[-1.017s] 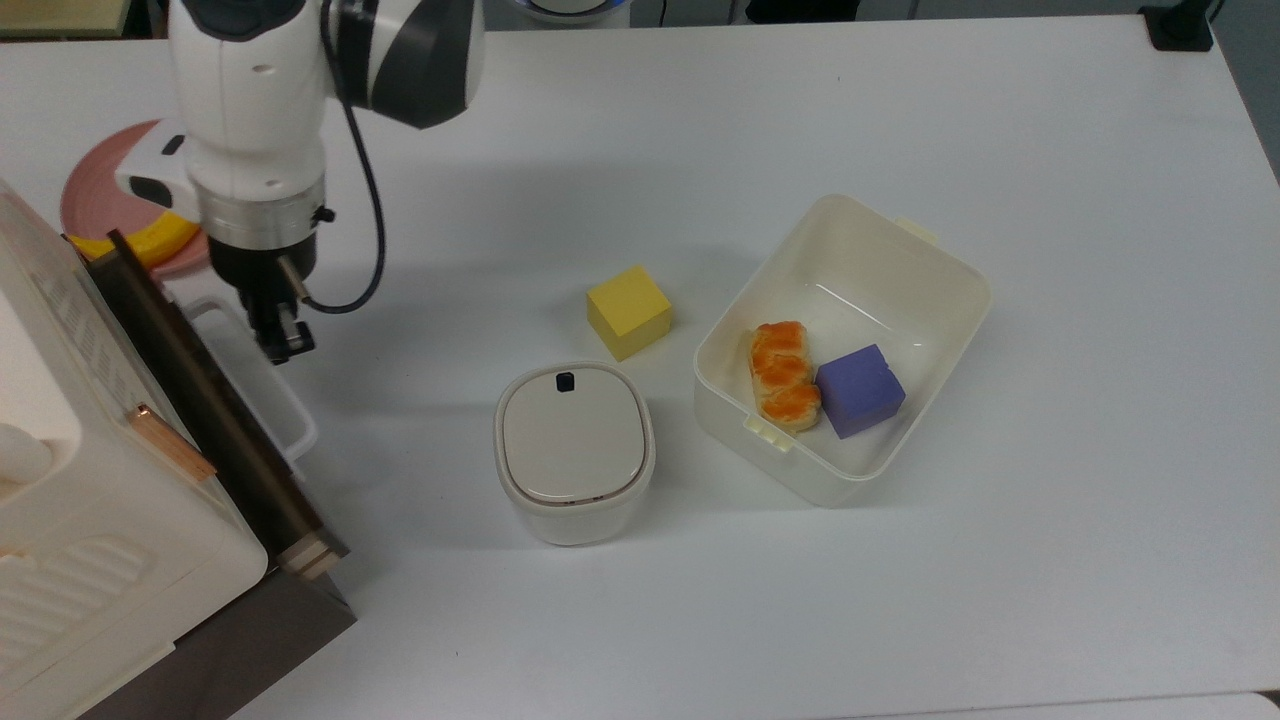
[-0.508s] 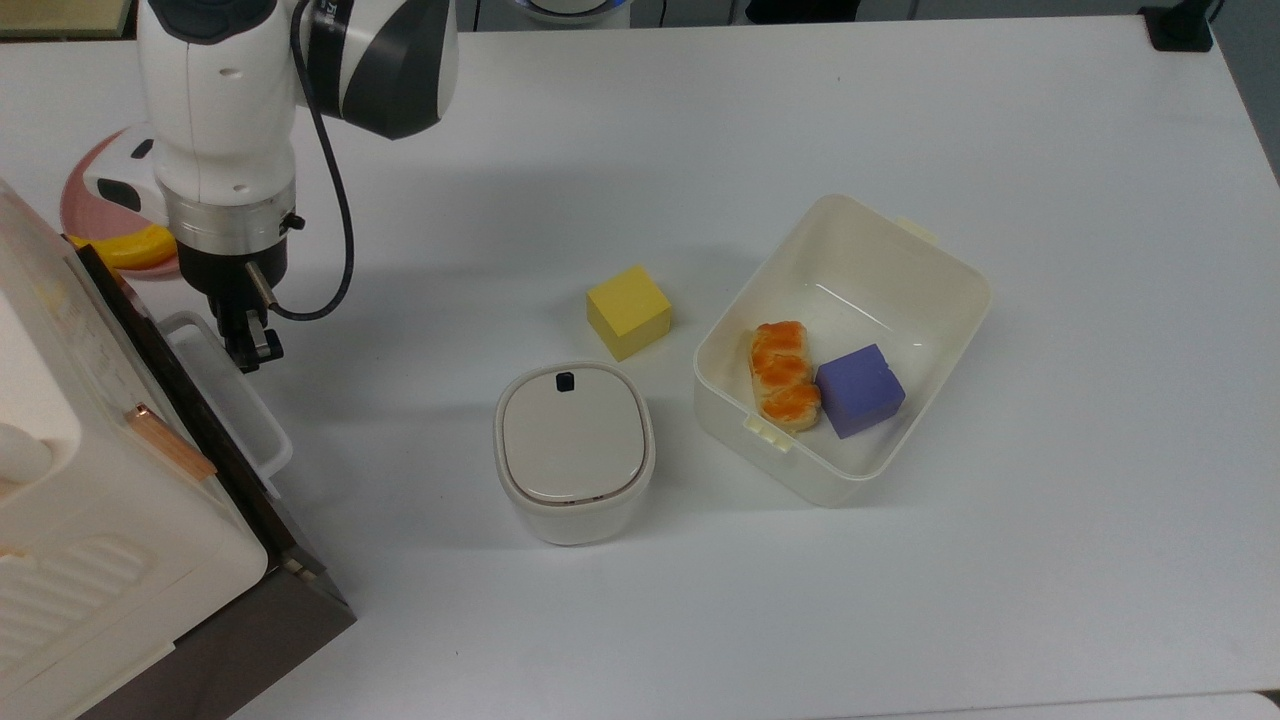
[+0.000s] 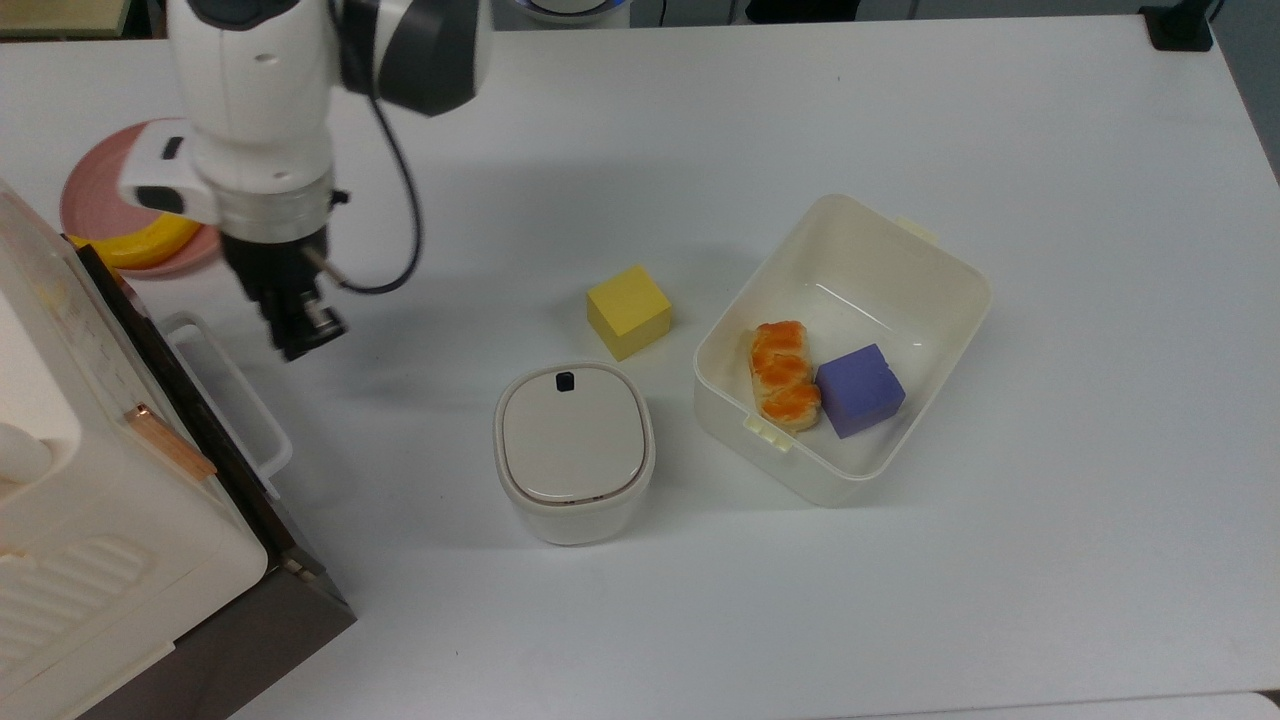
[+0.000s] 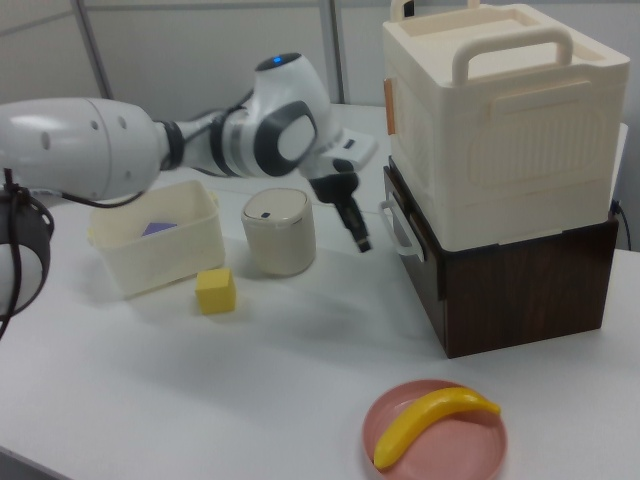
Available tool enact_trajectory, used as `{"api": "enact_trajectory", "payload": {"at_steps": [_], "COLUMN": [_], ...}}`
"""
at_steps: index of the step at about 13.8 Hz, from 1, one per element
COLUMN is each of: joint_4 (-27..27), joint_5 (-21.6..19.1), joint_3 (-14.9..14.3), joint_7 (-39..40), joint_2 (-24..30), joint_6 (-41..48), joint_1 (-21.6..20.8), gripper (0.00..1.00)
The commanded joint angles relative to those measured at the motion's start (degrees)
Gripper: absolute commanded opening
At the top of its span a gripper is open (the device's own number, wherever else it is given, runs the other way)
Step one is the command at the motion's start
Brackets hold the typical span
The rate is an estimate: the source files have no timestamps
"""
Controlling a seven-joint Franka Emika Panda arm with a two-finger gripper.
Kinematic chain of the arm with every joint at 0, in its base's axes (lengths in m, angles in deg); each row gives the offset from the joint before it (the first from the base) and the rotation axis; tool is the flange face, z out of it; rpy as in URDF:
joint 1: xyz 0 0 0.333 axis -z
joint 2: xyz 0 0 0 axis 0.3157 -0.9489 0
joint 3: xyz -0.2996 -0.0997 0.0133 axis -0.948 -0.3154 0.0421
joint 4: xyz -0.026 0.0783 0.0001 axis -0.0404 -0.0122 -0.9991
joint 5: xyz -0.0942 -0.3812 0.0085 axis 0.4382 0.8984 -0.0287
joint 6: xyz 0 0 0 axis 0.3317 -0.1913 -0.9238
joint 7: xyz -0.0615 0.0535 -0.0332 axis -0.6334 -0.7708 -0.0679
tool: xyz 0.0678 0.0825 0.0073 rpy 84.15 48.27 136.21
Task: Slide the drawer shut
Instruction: 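Lift the gripper away from the closed drawer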
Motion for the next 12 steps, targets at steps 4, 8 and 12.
{"api": "enact_trajectory", "payload": {"at_steps": [4,8,12], "joint_4": [2.3,2.3,3.0], "joint_5": [-10.68,-11.39,-11.48], "joint_3": [2.9,2.9,2.9], "joint_7": [28.85,32.84,40.82], "joint_2": [9.66,12.83,12.05], "joint_6": [20.86,26.15,25.45], "joint_1": [-4.16,-8.83,-8.83], "gripper": [0.32,0.63,1.0]}}
